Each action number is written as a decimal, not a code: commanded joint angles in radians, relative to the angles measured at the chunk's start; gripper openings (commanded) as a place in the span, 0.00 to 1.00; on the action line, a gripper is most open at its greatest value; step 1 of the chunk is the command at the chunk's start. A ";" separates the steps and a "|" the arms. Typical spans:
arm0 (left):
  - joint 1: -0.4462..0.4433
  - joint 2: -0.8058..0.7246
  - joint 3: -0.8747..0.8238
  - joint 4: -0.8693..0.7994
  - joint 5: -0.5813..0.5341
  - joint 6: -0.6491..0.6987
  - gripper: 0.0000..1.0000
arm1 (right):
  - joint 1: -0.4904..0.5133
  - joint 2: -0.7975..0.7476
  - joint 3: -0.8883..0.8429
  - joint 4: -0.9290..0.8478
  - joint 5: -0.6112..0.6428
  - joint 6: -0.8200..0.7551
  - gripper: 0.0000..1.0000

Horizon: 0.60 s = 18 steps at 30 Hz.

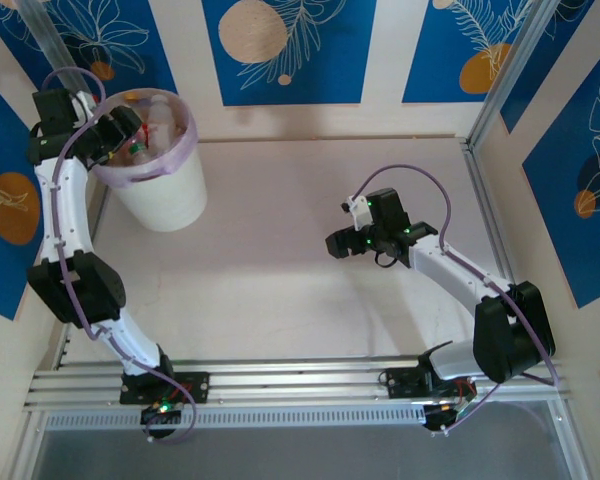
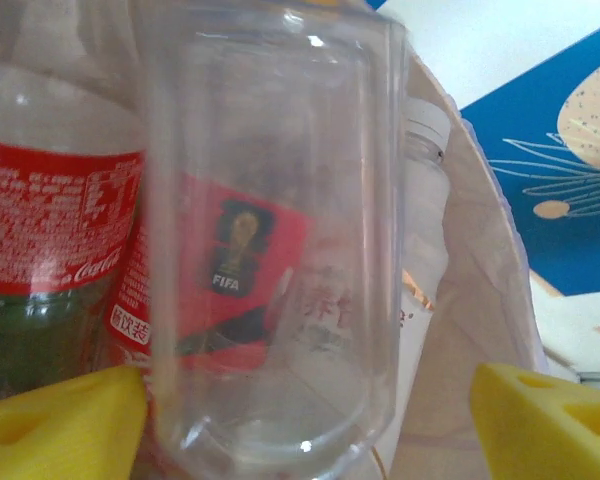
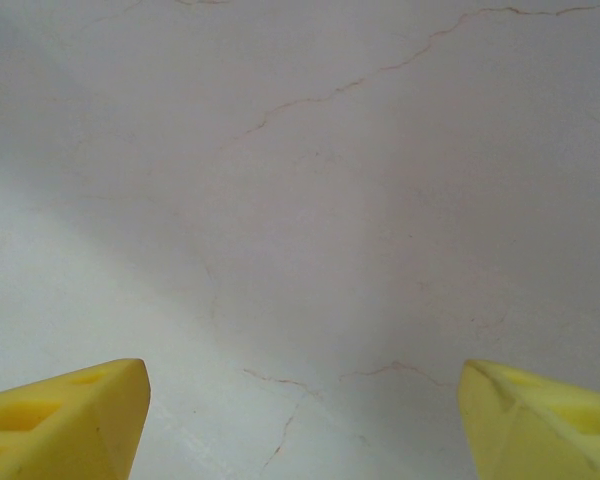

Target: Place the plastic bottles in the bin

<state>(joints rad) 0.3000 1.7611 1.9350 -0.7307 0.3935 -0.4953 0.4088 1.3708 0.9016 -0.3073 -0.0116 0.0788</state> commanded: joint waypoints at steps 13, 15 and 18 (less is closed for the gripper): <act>0.000 0.036 0.244 -0.167 -0.127 0.147 0.75 | -0.010 -0.004 0.010 -0.017 -0.028 -0.030 0.81; -0.015 0.047 0.241 -0.153 -0.125 0.147 0.66 | -0.008 0.000 0.012 -0.021 -0.028 -0.033 0.81; -0.032 0.069 0.233 -0.140 -0.127 0.146 0.57 | -0.007 0.000 0.011 -0.025 -0.024 -0.037 0.81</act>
<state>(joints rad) 0.2844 1.8011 2.1735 -0.8577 0.2752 -0.3622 0.4034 1.3708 0.9016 -0.3088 -0.0113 0.0593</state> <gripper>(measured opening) 0.592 0.811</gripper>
